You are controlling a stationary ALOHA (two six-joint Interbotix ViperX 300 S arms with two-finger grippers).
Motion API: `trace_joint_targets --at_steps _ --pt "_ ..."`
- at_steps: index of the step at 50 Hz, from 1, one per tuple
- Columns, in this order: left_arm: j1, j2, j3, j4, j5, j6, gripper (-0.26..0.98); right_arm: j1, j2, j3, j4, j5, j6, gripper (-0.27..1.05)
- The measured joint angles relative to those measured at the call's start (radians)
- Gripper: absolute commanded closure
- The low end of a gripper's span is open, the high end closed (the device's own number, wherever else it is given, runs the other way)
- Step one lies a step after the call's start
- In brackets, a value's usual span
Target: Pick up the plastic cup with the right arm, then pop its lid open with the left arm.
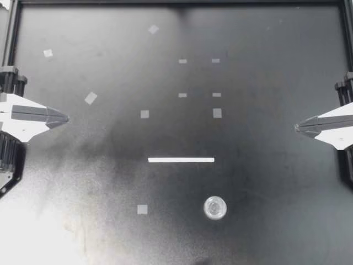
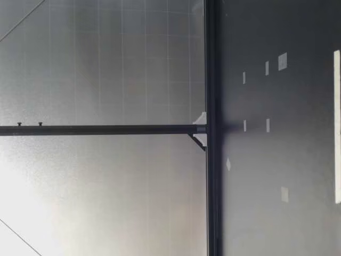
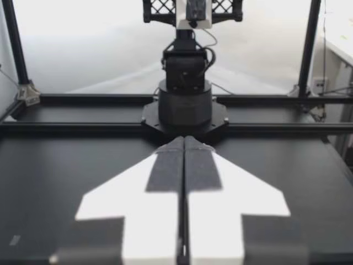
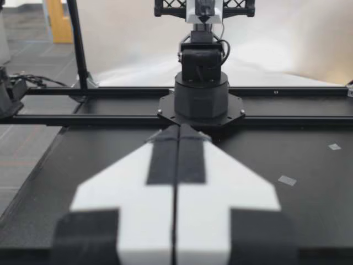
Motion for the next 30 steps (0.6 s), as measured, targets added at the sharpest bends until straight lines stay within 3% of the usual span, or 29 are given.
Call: trace_joint_targets --at_steps 6,12,23,30 --pt "-0.014 -0.014 0.080 0.000 -0.011 0.011 0.75 0.002 -0.002 0.064 0.000 0.003 -0.011 0.87" --pt "-0.015 0.021 0.075 -0.009 0.011 -0.003 0.75 0.005 0.000 0.124 0.021 0.009 0.067 0.87" --pt "-0.034 0.345 -0.110 -0.023 0.066 -0.049 0.75 0.163 0.137 0.169 0.014 0.114 0.354 0.77" --pt "-0.080 0.561 -0.218 -0.023 0.026 -0.061 0.75 0.224 0.256 0.169 0.008 0.060 0.374 0.51"
